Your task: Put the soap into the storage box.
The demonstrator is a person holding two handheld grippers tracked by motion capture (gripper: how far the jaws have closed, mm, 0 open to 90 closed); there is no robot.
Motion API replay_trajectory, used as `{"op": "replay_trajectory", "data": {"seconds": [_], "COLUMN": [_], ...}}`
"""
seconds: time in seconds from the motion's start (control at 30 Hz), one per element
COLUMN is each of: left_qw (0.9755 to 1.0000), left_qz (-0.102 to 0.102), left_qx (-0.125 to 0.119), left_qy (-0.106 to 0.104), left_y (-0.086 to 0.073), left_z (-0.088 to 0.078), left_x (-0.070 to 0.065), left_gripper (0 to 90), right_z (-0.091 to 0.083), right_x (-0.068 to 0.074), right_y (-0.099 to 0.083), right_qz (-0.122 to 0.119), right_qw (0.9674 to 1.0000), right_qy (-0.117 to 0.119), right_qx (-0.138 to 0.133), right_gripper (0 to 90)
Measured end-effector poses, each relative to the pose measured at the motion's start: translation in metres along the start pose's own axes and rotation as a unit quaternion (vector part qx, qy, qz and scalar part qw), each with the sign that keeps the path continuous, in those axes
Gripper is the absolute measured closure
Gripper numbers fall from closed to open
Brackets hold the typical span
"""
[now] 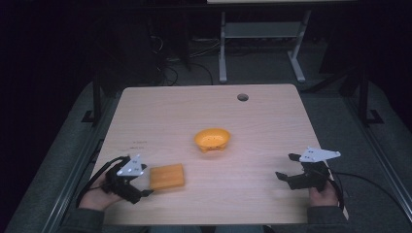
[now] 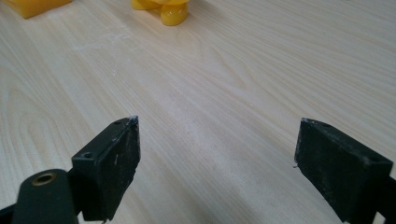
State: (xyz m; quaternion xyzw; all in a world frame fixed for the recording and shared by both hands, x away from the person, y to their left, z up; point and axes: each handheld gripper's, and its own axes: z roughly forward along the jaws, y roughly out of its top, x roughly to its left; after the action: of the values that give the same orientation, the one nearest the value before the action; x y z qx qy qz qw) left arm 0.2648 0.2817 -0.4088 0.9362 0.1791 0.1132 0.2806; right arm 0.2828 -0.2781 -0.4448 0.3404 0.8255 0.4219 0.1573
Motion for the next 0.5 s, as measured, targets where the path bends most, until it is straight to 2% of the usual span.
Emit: {"op": "replay_trajectory", "data": {"seconds": [0.07,0.17,0.2,0.33,0.5], "left_qw": [0.9996,0.9993,0.9992,0.9993,0.9995], "left_qz": [-0.022,-0.033,-0.035,-0.032,-0.028], "left_qx": [0.015,0.018,0.018,0.015,0.012], "left_qy": [0.006,0.005,0.003,0.008,0.007], "left_y": [-0.018,-0.022,-0.023,-0.023,-0.021], "left_z": [-0.003,-0.004,-0.004,-0.004,-0.004], "left_x": [-0.001,0.002,0.002,0.003,0.004], "left_gripper": [15.3,15.3,15.3,15.4,15.8], "right_z": [0.001,0.003,0.004,0.004,0.005], "right_x": [0.001,0.003,0.004,0.005,0.005], "right_y": [-0.004,-0.006,-0.007,-0.006,-0.008], "right_qz": [-0.002,-0.008,-0.011,-0.021,-0.024], "right_qw": [1.0,0.9999,0.9999,0.9998,0.9997], "right_qy": [0.004,-0.002,0.005,0.004,0.002], "right_qx": [0.004,0.006,0.005,-0.001,0.005], "right_gripper": [13.5,13.5,13.5,13.5,13.5]}}
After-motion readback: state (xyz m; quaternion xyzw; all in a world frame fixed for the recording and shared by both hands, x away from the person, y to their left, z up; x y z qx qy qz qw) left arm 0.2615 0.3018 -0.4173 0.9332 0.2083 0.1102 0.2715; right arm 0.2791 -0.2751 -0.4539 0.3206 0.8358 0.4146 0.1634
